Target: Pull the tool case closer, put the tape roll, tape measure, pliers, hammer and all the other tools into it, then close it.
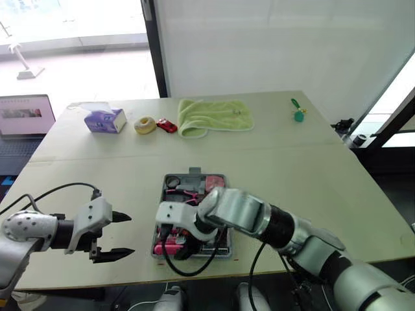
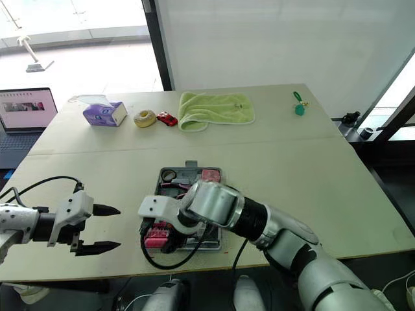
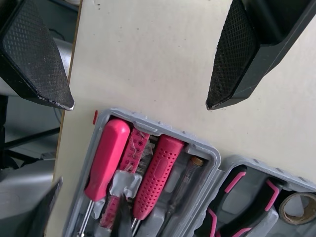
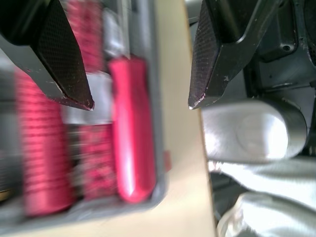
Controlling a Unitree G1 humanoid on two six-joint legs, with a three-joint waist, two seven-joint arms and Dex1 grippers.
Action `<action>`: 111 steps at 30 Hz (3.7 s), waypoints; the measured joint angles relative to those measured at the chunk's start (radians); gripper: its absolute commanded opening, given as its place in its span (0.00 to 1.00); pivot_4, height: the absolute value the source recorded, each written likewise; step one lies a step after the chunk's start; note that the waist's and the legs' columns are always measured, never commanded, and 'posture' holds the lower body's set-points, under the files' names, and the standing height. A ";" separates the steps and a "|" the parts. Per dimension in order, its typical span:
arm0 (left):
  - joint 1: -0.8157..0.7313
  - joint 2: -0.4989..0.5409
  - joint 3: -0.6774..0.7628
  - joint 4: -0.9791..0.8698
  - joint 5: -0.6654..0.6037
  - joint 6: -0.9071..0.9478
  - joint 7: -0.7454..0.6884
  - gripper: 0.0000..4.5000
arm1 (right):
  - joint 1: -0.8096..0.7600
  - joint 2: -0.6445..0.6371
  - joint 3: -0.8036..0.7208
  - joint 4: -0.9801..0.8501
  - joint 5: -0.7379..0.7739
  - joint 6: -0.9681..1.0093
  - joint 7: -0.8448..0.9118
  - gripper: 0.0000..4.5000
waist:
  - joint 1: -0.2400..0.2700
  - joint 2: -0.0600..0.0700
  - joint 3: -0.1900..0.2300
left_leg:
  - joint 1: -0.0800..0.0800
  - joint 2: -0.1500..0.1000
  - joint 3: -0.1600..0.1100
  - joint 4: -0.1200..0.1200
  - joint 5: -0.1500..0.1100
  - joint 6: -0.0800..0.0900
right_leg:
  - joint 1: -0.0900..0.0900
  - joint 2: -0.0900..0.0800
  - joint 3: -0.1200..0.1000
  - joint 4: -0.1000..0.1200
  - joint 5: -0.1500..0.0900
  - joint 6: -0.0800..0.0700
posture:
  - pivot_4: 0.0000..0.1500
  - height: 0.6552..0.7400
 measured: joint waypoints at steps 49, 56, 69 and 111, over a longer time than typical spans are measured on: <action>-0.325 -0.170 -0.143 0.512 0.156 -0.266 0.033 0.05 | 0.622 -0.423 -0.516 0.143 -0.150 -0.977 0.261 0.00 | 0.021 -0.002 -0.001 | 0.001 0.000 0.004 0.003 0.000 0.000 | 0.006 0.001 -0.001 -0.001 0.000 0.000 | 1.00 1.00; -0.435 -0.315 -0.216 0.821 0.243 -0.513 0.047 0.02 | 0.618 -0.409 -0.448 0.322 -0.311 -1.156 0.243 0.00 | 0.025 -0.003 -0.001 | 0.001 0.000 0.004 0.007 0.000 0.000 | 0.008 0.001 -0.002 0.000 0.000 0.000 | 1.00 1.00; -0.579 -0.431 -0.274 1.045 0.341 -0.645 0.083 0.02 | 0.489 -0.279 -0.400 0.538 -0.429 -1.289 0.234 0.00 | 0.027 -0.002 -0.001 | 0.001 -0.001 0.003 0.009 0.000 0.000 | 0.010 0.001 -0.003 0.001 0.000 0.001 | 1.00 1.00; -0.270 -0.490 -0.265 0.492 0.326 -0.281 0.224 0.02 | 0.620 -0.246 -0.430 0.376 -0.494 -1.169 0.243 0.00 | 0.024 0.000 -0.009 | 0.007 -0.001 0.002 0.007 -0.001 0.001 | 0.016 0.000 -0.003 -0.001 -0.001 0.001 | 1.00 1.00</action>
